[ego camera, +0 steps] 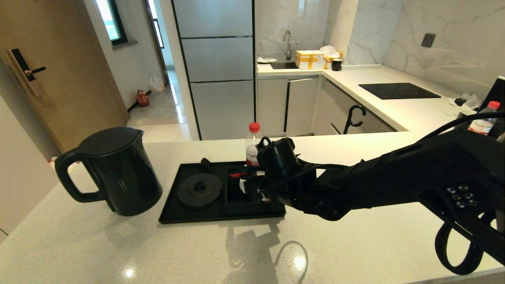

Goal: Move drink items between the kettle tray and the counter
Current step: Pick up the tea bag

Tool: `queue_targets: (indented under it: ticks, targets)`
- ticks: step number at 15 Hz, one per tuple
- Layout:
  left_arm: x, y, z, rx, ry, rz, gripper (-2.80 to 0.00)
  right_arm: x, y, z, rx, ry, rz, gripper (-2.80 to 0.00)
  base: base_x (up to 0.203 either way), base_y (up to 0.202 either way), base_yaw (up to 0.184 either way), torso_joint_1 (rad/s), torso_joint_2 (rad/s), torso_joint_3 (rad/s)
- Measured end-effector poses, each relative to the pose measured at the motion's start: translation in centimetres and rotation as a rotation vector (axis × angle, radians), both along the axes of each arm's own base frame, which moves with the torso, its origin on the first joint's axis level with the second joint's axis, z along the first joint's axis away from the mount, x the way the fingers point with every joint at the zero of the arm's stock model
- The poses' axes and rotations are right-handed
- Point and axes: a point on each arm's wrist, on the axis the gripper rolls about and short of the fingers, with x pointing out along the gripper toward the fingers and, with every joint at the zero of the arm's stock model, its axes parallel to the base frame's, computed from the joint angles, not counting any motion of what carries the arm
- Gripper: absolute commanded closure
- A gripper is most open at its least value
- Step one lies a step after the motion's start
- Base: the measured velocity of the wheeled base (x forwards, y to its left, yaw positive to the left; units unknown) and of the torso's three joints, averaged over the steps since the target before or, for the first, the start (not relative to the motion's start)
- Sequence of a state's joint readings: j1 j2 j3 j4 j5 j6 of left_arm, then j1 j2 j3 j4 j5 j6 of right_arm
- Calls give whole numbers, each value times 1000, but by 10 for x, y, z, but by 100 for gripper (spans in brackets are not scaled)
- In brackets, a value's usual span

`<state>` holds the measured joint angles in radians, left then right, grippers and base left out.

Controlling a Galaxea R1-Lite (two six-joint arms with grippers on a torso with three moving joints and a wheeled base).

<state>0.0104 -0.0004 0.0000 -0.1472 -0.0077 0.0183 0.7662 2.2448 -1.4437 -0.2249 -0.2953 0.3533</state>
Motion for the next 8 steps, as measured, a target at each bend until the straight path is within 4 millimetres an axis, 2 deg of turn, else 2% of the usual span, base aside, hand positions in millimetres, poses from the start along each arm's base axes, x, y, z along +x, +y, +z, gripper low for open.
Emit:
queue_targets:
  ticks: [3, 8]
  targets:
    - [0, 0, 0, 0, 0, 0, 0, 9, 7, -5, 2, -57, -71, -280, 0, 0, 0, 0, 0, 0]
    - [0, 0, 0, 0, 0, 0, 0, 11, 14, -17, -8, -54, -90, -280, 0, 0, 0, 0, 0, 0]
